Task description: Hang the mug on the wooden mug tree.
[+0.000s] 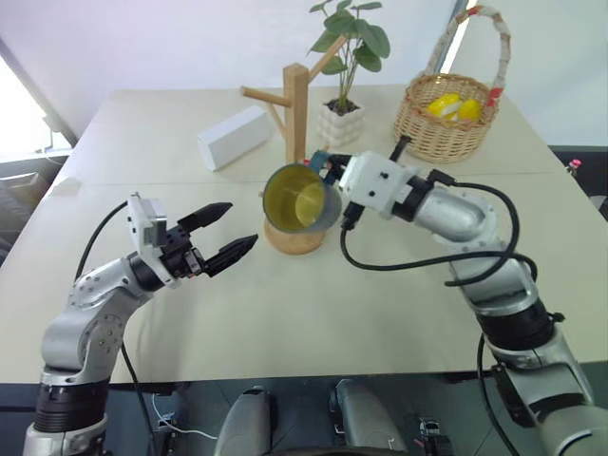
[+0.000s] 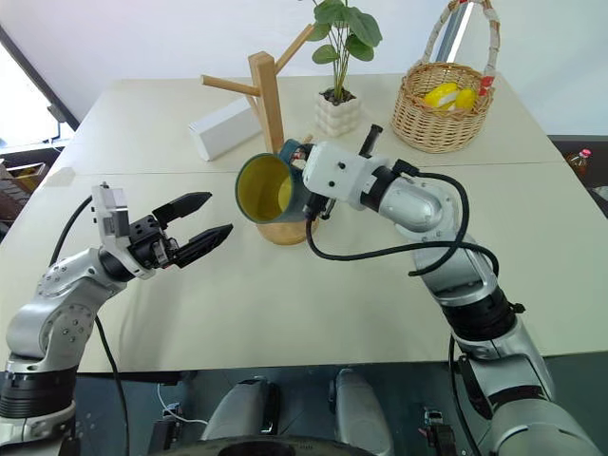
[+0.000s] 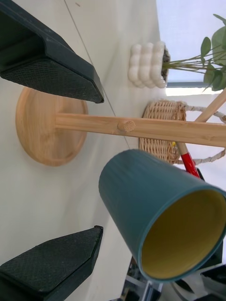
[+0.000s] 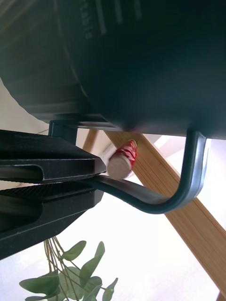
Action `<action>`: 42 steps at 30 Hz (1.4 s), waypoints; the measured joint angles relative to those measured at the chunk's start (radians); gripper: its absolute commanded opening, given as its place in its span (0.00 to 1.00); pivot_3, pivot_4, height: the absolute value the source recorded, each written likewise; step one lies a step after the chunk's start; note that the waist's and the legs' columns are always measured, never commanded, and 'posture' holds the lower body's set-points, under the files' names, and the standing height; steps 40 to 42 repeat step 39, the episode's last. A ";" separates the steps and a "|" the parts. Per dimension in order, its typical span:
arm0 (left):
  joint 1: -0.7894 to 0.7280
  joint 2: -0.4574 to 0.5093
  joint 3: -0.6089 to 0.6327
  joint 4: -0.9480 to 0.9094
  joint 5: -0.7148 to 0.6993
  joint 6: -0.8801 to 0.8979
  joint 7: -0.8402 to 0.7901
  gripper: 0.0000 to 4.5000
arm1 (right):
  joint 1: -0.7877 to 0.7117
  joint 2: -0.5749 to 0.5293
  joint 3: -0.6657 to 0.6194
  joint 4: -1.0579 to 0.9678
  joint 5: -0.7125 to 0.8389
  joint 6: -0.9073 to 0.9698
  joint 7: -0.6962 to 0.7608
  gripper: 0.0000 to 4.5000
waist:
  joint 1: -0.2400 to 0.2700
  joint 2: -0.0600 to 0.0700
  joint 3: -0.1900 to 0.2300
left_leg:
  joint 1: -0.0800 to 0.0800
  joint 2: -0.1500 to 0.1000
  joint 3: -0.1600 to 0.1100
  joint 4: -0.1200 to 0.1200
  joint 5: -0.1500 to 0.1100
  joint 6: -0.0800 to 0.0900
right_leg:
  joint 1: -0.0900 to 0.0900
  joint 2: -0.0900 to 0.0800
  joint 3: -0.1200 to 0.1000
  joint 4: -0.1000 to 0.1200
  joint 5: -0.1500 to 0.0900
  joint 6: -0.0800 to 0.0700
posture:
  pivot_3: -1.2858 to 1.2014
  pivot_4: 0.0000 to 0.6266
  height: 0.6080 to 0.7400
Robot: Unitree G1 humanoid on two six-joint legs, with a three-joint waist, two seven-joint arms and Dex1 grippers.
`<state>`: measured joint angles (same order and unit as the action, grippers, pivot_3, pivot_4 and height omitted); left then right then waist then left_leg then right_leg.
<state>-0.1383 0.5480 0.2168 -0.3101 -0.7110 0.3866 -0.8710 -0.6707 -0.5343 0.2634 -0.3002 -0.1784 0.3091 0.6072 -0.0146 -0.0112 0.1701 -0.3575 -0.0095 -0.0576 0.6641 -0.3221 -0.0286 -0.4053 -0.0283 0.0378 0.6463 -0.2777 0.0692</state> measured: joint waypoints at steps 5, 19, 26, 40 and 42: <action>0.000 0.001 0.000 -0.006 0.000 0.000 0.002 1.00 | -0.019 0.008 0.018 0.048 -0.032 0.015 0.007 0.02 | 0.001 0.000 0.000 | -0.001 0.000 0.000 0.000 0.000 0.000 | 0.000 0.000 0.000 0.000 0.000 0.000 | 0.52 0.24 1.00; -0.009 0.000 -0.006 -0.003 0.004 0.001 0.014 1.00 | -0.022 -0.067 -0.056 0.004 -0.033 -0.010 0.039 0.55 | 0.005 0.000 0.000 | -0.001 0.000 0.000 -0.001 0.000 0.000 | -0.001 -0.001 0.000 -0.001 0.000 0.000 | 0.52 0.24 1.00; 0.015 -0.027 0.013 0.132 0.111 -0.042 0.144 1.00 | 0.275 -0.079 -0.404 -0.077 0.269 0.048 0.117 0.55 | 0.004 -0.003 -0.001 | 0.000 0.000 -0.001 -0.002 0.000 0.000 | 0.001 -0.001 -0.001 -0.002 0.000 0.000 | 0.52 0.24 1.00; 0.205 -0.112 0.044 0.220 0.328 -0.195 0.377 1.00 | 0.534 0.161 -0.541 0.283 0.453 -0.087 0.015 0.55 | 0.000 -0.002 0.000 | 0.001 0.001 0.001 -0.002 0.000 0.000 | 0.000 0.000 0.001 0.001 0.000 0.000 | 0.52 0.24 1.00; 0.205 -0.112 0.044 0.220 0.328 -0.195 0.377 1.00 | 0.534 0.161 -0.541 0.283 0.453 -0.087 0.015 0.55 | 0.000 -0.002 0.000 | 0.001 0.001 0.001 -0.002 0.000 0.000 | 0.000 0.000 0.001 0.001 0.000 0.000 | 0.52 0.24 1.00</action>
